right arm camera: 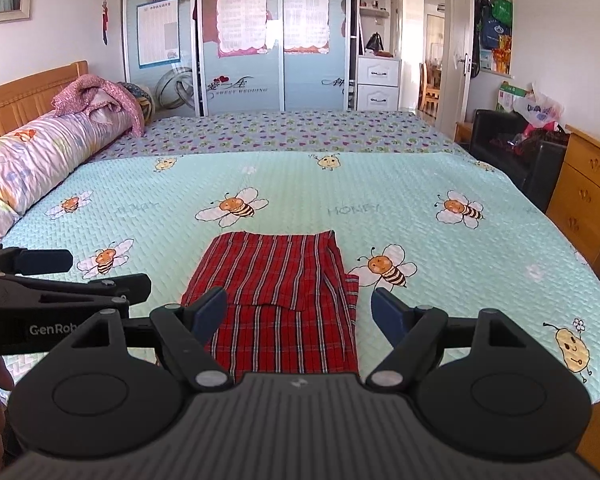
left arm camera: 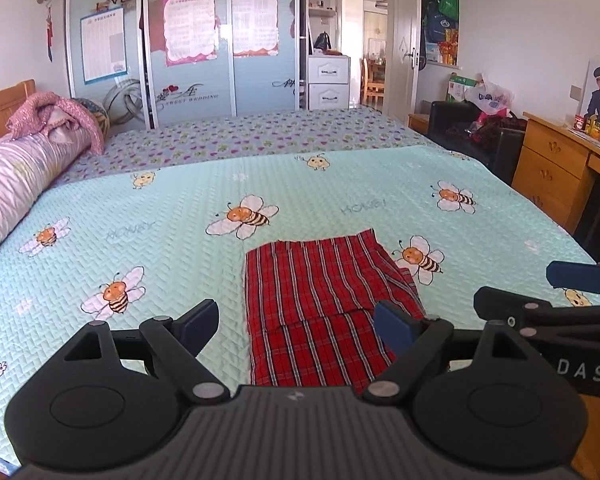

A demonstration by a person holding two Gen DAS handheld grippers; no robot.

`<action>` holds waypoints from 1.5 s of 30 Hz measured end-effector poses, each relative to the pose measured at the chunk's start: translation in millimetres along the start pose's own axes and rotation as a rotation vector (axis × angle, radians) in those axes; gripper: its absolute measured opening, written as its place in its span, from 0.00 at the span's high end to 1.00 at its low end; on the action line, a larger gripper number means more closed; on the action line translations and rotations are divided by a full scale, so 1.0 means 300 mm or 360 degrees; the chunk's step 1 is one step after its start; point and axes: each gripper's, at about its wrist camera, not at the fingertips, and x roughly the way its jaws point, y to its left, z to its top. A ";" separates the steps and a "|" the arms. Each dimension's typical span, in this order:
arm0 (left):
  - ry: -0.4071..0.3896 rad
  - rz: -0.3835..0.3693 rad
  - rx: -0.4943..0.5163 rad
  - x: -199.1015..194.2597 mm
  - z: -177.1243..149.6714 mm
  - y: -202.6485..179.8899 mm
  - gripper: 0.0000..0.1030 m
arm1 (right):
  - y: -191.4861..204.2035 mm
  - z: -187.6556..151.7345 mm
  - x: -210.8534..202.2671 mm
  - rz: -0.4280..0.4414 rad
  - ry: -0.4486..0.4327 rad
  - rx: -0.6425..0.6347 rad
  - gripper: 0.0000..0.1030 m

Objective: Fold clothes
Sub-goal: 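Withdraw both open grippers from the folded shirt, then close both grippers on the folded shirt's edge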

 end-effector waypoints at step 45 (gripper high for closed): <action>0.0598 -0.0403 -0.0752 0.706 -0.047 0.668 0.15 | -0.551 -0.573 0.428 0.0712 0.0463 0.1665 0.22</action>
